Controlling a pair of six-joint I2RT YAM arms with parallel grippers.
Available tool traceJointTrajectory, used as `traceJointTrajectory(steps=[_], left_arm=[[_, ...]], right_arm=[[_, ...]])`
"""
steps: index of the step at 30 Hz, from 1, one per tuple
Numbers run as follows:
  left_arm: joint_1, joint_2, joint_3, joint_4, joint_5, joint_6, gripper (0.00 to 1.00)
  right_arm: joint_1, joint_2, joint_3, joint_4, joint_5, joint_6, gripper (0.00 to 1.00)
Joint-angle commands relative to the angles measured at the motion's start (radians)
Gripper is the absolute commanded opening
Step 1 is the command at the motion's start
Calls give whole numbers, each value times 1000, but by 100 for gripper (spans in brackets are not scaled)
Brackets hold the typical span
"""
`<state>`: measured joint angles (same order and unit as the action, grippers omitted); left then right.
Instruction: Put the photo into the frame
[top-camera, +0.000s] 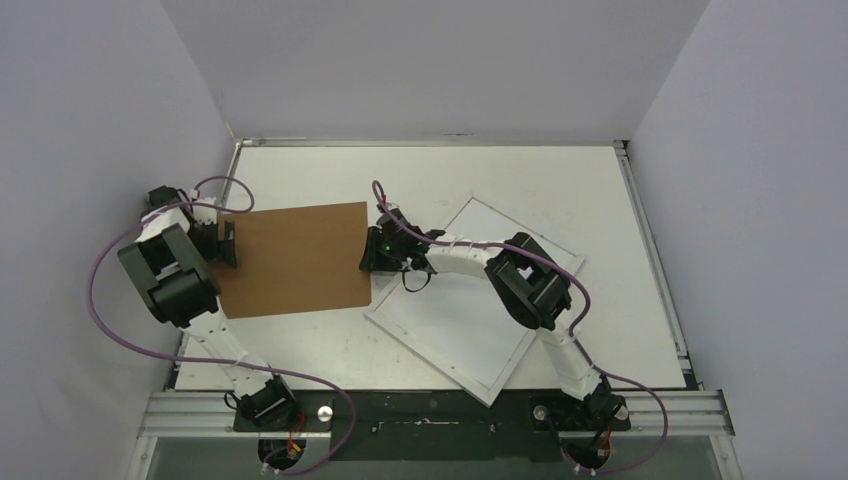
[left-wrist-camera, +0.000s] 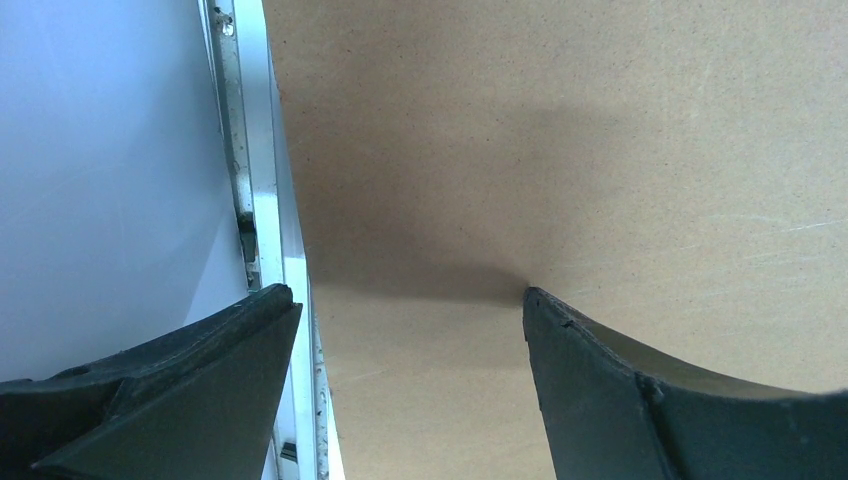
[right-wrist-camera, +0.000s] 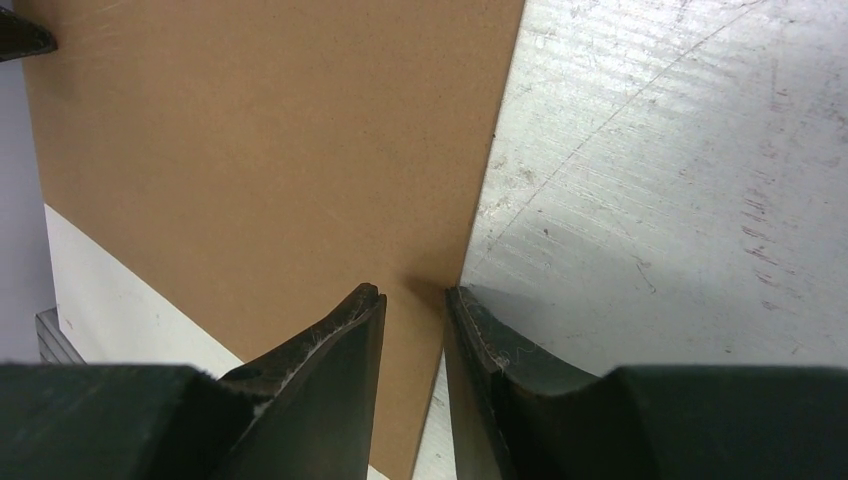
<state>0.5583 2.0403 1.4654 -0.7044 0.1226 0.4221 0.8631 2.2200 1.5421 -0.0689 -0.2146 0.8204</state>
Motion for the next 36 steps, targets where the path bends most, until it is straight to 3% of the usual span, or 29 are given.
traceJointTrajectory(steps=[1,10,22,36], left_arm=[[3,32,-22,52,0,1,82],[19,75,-8,18,41,-8,83],[32,121,23,-113,247,47,85],[-67,-58,2,-190,329,35,70]], right_arm=[[26,22,-35,8,-37,20,29],[29,15,-53,12,-37,27,28],[39,15,-77,35,-52,51,26],[37,-6,-159,103,-72,83,25]])
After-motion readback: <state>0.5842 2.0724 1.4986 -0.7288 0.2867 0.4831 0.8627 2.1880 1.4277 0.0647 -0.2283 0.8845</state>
